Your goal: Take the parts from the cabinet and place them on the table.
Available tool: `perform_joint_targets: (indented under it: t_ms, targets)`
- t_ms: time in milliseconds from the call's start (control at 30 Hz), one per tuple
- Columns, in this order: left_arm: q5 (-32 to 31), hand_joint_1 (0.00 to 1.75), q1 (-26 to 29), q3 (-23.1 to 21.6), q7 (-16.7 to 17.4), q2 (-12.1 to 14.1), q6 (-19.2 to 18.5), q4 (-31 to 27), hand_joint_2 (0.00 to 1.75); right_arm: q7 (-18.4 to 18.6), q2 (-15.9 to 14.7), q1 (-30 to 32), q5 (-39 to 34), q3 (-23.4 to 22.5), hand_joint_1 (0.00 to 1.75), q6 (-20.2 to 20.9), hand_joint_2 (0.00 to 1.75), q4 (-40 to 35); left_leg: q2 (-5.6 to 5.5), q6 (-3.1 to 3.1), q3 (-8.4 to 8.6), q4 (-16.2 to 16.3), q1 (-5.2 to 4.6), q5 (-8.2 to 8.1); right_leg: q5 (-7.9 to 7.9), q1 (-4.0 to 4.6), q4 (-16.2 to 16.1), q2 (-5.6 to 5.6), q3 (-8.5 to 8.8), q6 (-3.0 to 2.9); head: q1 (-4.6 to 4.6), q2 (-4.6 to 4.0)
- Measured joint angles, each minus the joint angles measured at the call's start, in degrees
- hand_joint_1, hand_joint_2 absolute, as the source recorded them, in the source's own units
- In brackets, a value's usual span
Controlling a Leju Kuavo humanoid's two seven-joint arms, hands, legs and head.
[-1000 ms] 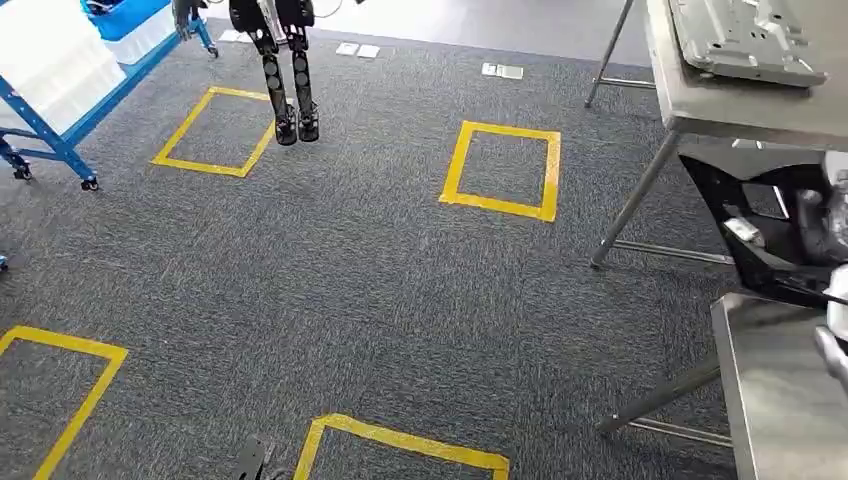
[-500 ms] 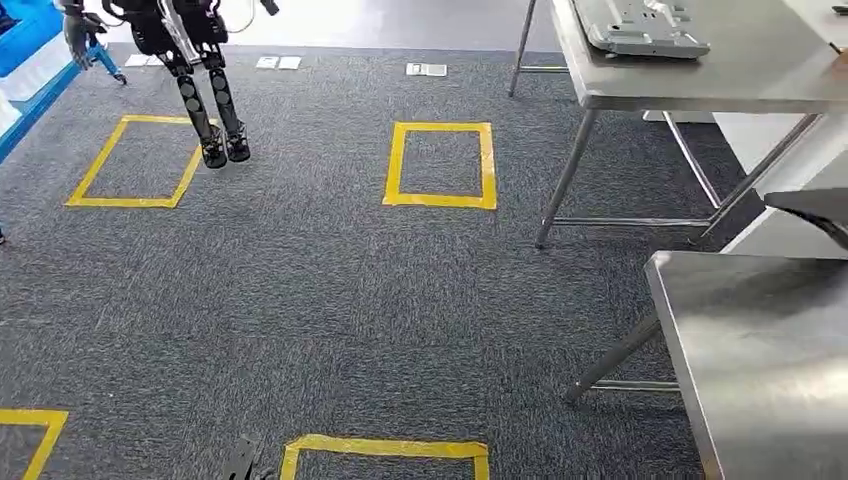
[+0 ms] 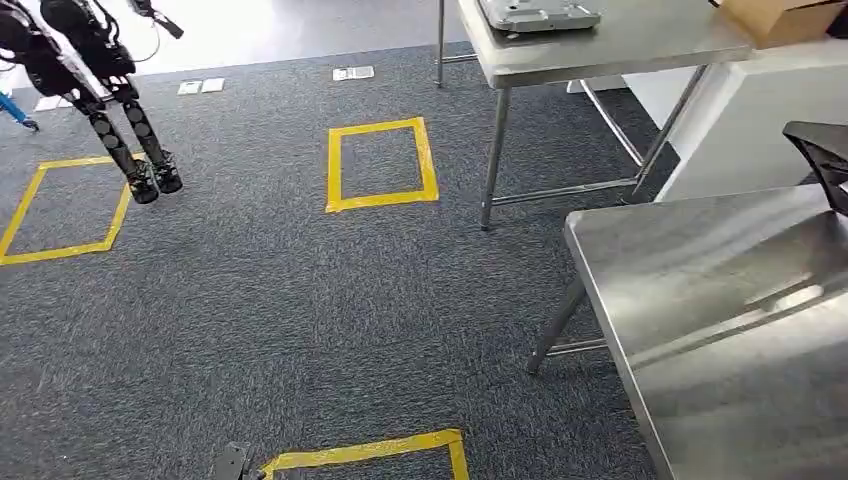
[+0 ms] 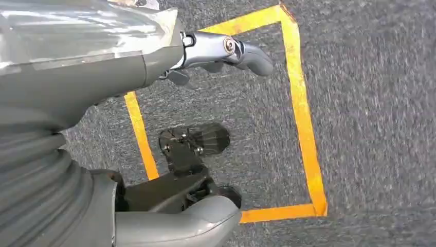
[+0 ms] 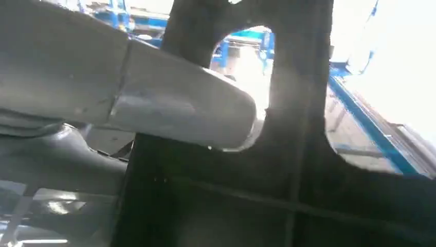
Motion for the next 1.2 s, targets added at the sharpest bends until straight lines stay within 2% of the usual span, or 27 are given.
perform_joint_targets:
  t_ms: [33,100,133,167,233,267,300,333,367,433,467,533,600,667,700,767,800,833,867,933,967,1000,1033,1067,1133,1167,1200]
  targets:
    - [0.09,0.0,0.17,0.09,-0.2,0.0,0.0,0.02,1.75,0.02,0.24,-0.53,0.0,0.02,1.75,-0.2,0.0,0.11,-1.71,0.13,-1.42,3.32,0.0,-2.02,0.0,0.18,0.0,0.5,-0.02,-0.01,0.02,0.0]
    - [0.26,0.0,0.66,0.46,-0.52,0.0,0.0,0.07,1.75,-0.44,0.96,-0.65,0.02,0.0,1.75,-1.6,0.0,0.24,-3.06,0.54,-6.34,13.36,-0.16,-6.36,0.03,0.82,0.0,1.94,-0.03,-0.74,-0.22,0.0]
    - [0.35,0.0,0.89,0.72,-0.57,0.02,0.04,0.07,1.75,-1.65,1.09,-0.12,0.02,-0.45,1.75,-2.61,0.0,0.24,-3.32,0.91,-8.17,16.5,-0.27,-6.94,0.04,1.19,0.01,2.66,-0.04,-0.81,-0.2,0.0]
    - [0.44,0.0,1.06,0.85,-0.59,0.02,0.09,0.07,1.75,-2.45,1.09,0.43,0.02,-1.21,1.75,-3.43,0.0,0.24,-3.46,1.28,-8.64,16.81,-0.43,-6.34,0.08,1.47,0.01,3.19,-0.02,-1.02,-0.2,0.0]
    - [0.48,0.0,1.2,1.07,-0.66,0.02,0.09,0.09,1.75,-3.67,1.14,1.31,0.02,-3.67,1.75,-4.44,0.0,0.17,-4.18,2.53,-5.89,9.82,-1.05,-1.45,0.08,1.71,0.01,4.65,0.01,-1.05,-0.17,0.0]
    - [0.48,0.0,1.19,1.14,-0.72,0.02,0.11,0.09,1.75,-3.91,1.14,1.51,0.02,-4.53,1.75,-4.59,0.0,0.13,-5.92,3.11,-3.36,4.53,-1.24,1.27,0.1,1.71,0.01,5.37,0.04,-1.04,-0.17,0.0]
    - [0.48,0.0,1.19,1.29,-0.81,0.13,0.13,0.09,1.75,-4.25,1.29,1.75,0.02,-5.26,1.75,-5.02,0.0,0.13,-9.42,3.66,-1.4,0.55,-1.3,2.89,0.2,1.6,0.01,5.9,-0.01,-1.13,-0.18,0.0]
    - [0.5,0.0,1.22,1.38,-0.85,0.17,0.24,0.09,1.75,-5.14,1.44,2.2,0.02,-5.73,1.75,-5.73,0.0,0.11,-9.54,3.69,-0.79,-0.7,-1.26,2.68,0.2,2.19,0.17,6.67,-0.21,-1.12,-0.13,0.0]
    - [0.5,0.0,1.22,1.44,-0.87,0.2,0.39,0.09,1.75,-6.37,1.62,3.73,0.02,-6.89,1.75,-7.09,0.0,-0.64,-8.07,3.46,-0.63,-0.72,-1.4,2.77,0.35,2.04,-0.03,7.26,-0.3,-0.94,-0.22,0.0]
    - [0.55,0.0,1.11,1.55,-0.9,0.13,0.37,0.09,1.75,-7.32,1.49,6.8,0.02,-10.65,1.75,-8.09,0.0,-2.71,-7.01,3.63,-0.42,-0.97,-1.71,2.82,0.7,1.92,-0.32,8.46,-0.54,-0.38,-0.13,0.0]
    - [0.55,0.0,1.07,1.57,-0.9,0.0,0.37,0.09,1.75,-7.71,1.29,7.53,0.02,-12.38,1.75,-8.19,0.0,-3.25,-6.04,3.99,-0.03,-2.18,-1.19,3.56,0.69,2.36,-0.19,8.69,-0.89,-0.11,-0.17,0.0]
    - [0.68,0.0,1.05,1.77,-0.96,-0.02,0.5,0.09,1.75,-8.63,1.65,9.16,-0.04,-15.23,1.75,-9.08,0.0,-4.52,-4.87,4.33,0.34,-3.12,-1.52,4.03,-1.9,2.22,4.03,2.9,-3.08,-0.54,0.21,0.0]
    - [0.68,0.0,1.12,2.19,-0.9,0.07,0.61,0.09,1.75,-10.47,3.11,12.23,-0.07,-17.97,1.75,-10.97,0.0,-6.63,-3.02,4.36,0.33,-3.11,-1.51,4.03,-5.28,2.03,12.43,1.45,-6.86,-0.35,0.17,0.0]
    - [0.68,0.0,1.05,2.38,-0.41,-0.02,0.87,0.09,1.75,-12.18,5.75,20.43,-0.33,-23.57,1.75,-11.58,0.0,-12.78,-1.75,4.21,0.31,-3.09,-1.23,3.85,-6.19,1.5,16.35,0.89,-8.29,0.6,0.48,0.0]
    - [0.68,0.0,1.02,2.43,-0.31,-0.04,1.12,0.09,1.75,-13.35,8.01,24.08,-0.02,-26.43,1.75,-11.65,0.0,-15.97,-1.08,4.13,0.3,-3.07,-1.11,3.8,-5.27,0.98,14.06,0.49,-6.94,1.26,0.57,0.0]
    - [0.66,0.0,0.82,2.41,0.06,-0.17,1.14,0.09,1.75,-14.96,12.53,32.43,-0.02,-31.77,1.75,-11.76,0.0,-24.59,0.03,3.59,0.33,-2.92,-0.91,3.47,-2.13,0.13,3.52,-1.58,-0.83,2.64,0.68,0.0]
    - [0.66,0.0,0.73,2.43,0.15,-0.17,1.16,0.09,1.75,-15.74,14.54,35.5,-0.02,-34.22,1.75,-11.78,0.0,-29.02,0.41,3.11,0.45,-2.54,-0.99,3.17,-1.45,-0.08,-0.74,-4.47,1.66,2.87,0.79,0.0]
    - [0.66,0.0,0.74,2.45,0.26,-0.11,1.29,0.09,1.75,-16.4,17.12,37.76,0.0,-36.29,1.75,-11.78,0.0,-32.75,1.12,2.35,0.47,-2.19,-1.34,2.63,-1.11,1.14,-0.93,-5.6,2.0,2.52,1.16,0.0]
    - [0.66,0.0,0.71,2.47,0.33,-0.09,1.31,0.09,1.75,-16.9,19.02,40.06,-0.07,-37.86,1.75,-11.78,0.0,-35.6,1.66,1.96,0.71,-2.17,-1.3,2.38,-1.04,1.04,-0.85,-4.4,1.72,1.57,1.0,0.0]
    - [0.76,0.0,0.65,2.58,0.2,-0.28,1.48,0.09,1.75,-19.83,22.65,44.0,0.0,-41.03,1.75,-11.78,0.0,-41.5,2.99,1.54,1.27,-2.47,-1.15,2.26,-1.12,1.45,-0.68,-3.05,1.56,1.01,0.96,0.0]
    - [0.83,0.0,0.64,2.76,-0.11,-0.39,1.66,0.09,1.75,-21.52,25.45,45.17,0.0,-42.58,1.75,-11.78,0.0,-44.53,3.76,1.04,1.47,-2.38,-0.9,1.87,-0.91,1.02,-0.95,-2.15,1.7,0.33,0.96,0.0]
    - [0.81,0.0,0.56,3.11,-0.59,-0.37,1.81,0.09,1.75,-22.78,27.94,46.07,0.0,-43.48,1.75,-11.78,0.0,-46.41,1.36,0.46,1.32,-1.45,-0.39,1.01,-0.77,0.31,-1.05,-1.71,1.92,-0.06,0.84,0.0]
    - [0.81,0.0,0.56,3.73,-0.89,-0.39,1.99,0.09,1.75,-24.15,30.17,46.24,0.0,-44.02,1.75,-11.78,0.0,-47.64,-1.29,0.29,0.43,1.12,-0.19,-0.96,-0.63,0.34,-1.05,-1.15,1.89,-0.93,0.73,0.0]
    - [0.87,0.0,0.62,4.24,-0.9,-0.5,2.1,0.09,1.75,-25.42,32.16,46.01,0.02,-44.04,1.75,-11.78,0.0,-47.74,-2.64,0.15,-1.38,5.37,-0.15,-3.4,-0.58,0.51,-1.07,-0.36,1.87,-1.52,0.55,0.0]
    - [1.2,0.0,0.78,5.16,-0.92,-0.52,2.27,0.11,1.75,-26.02,35.52,46.12,0.02,-44.06,1.75,-11.78,0.0,-47.65,-3.46,-0.04,-5.61,13.89,-0.11,-7.07,-0.55,0.8,-1.05,0.94,1.7,-1.63,0.35,0.0]
    - [1.25,0.0,0.83,5.53,-0.98,-0.52,2.29,0.09,1.75,-25.26,36.24,46.11,0.04,-44.0,1.75,-11.78,0.0,-47.28,-3.51,-0.04,-6.47,15.28,-0.08,-7.04,-0.44,0.92,-1.04,1.31,1.67,-1.8,0.28,0.0]
    - [1.27,0.0,0.85,5.77,-1.05,-0.52,2.29,0.09,1.75,-24.32,36.55,46.03,0.04,-43.87,1.75,-11.78,0.0,-46.71,-3.51,0.01,-6.11,14.18,0.02,-5.83,-0.44,0.91,-1.02,1.6,1.67,-1.79,0.28,0.0]
